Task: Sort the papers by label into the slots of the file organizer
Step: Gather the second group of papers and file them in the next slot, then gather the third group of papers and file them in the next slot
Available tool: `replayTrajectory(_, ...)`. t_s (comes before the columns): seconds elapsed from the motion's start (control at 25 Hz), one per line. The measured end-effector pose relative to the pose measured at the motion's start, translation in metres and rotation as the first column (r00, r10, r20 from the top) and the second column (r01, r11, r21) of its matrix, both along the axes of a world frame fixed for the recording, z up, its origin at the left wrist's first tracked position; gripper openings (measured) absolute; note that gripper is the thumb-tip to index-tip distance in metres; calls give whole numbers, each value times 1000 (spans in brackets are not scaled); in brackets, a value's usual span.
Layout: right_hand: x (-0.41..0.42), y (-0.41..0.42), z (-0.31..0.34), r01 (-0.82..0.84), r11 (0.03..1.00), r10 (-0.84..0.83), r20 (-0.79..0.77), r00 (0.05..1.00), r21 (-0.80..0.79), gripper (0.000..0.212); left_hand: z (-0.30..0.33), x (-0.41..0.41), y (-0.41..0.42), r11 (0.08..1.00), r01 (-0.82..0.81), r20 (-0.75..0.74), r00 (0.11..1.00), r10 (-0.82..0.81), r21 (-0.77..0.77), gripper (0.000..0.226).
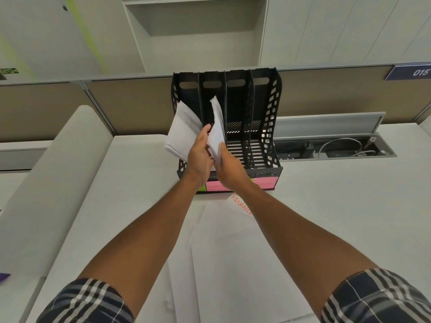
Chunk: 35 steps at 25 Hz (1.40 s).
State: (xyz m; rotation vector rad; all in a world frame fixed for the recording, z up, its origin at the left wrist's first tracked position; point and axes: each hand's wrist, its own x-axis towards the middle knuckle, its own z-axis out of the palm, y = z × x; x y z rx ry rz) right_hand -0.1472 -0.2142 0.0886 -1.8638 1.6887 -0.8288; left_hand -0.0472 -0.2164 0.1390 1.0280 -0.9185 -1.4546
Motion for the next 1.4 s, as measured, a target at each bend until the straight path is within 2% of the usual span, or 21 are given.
replayTrajectory(0.12, -3, -2, 2, 60, 998, -60, 9, 998, -16, 45, 0, 0, 5, 998, 53, 36, 998, -54, 16, 46)
replayTrajectory(0.24, -10, -2, 13, 117, 993, -118, 31, 993, 12, 44, 5, -1, 6, 995, 103, 73, 992, -102, -16, 49)
replayTrajectory(0.6, -17, 11, 29, 200, 978, -196, 56, 979, -66, 26, 25, 25, 10, 979, 183, 251, 955, -157, -84, 50)
replayTrajectory(0.72, -33, 32, 29, 264, 956, -245, 147, 958, -128, 23, 20, 54, 21, 987, 108, 207, 975, -82, -119, 45)
replayTrajectory(0.84, -56, 70, 14, 343, 935, -312, 253, 916, -90, 20, -14, 66, 57, 987, -83, 255, 960, 117, -140, 20)
replayTrajectory(0.92, -71, 107, -5, 374, 928, -361, 242, 901, -8, 23, -54, 60, 93, 988, -124, 450, 880, 153, -95, 23)
replayTrajectory(1.0, -83, 146, -28, 399, 906, -420, 171, 891, 145, 30, -96, 53, 133, 1000, 15, 694, 720, 2, -19, 24)
replayTrajectory(1.08, -95, 183, -51, 415, 865, -420, -44, 906, 284, 41, -129, 47, 164, 957, 266, 862, 453, -227, 113, 39)
replayTrajectory(1.12, -98, 202, -61, 423, 837, -383, -181, 906, 347, 46, -140, 45, 172, 920, 350, 909, 299, -289, 177, 50)
replayTrajectory(1.2, -101, 232, -72, 457, 763, -299, -378, 876, 458, 61, -146, 42, 178, 890, 382, 954, 61, -294, 250, 65)
replayTrajectory(1.28, -102, 250, -79, 491, 719, -313, -401, 861, 492, 66, -141, 38, 176, 882, 380, 958, -61, -279, 281, 70)
replayTrajectory(1.4, -103, 254, -78, 520, 727, -388, -357, 850, 448, 62, -135, 36, 175, 891, 362, 962, -105, -253, 274, 68)
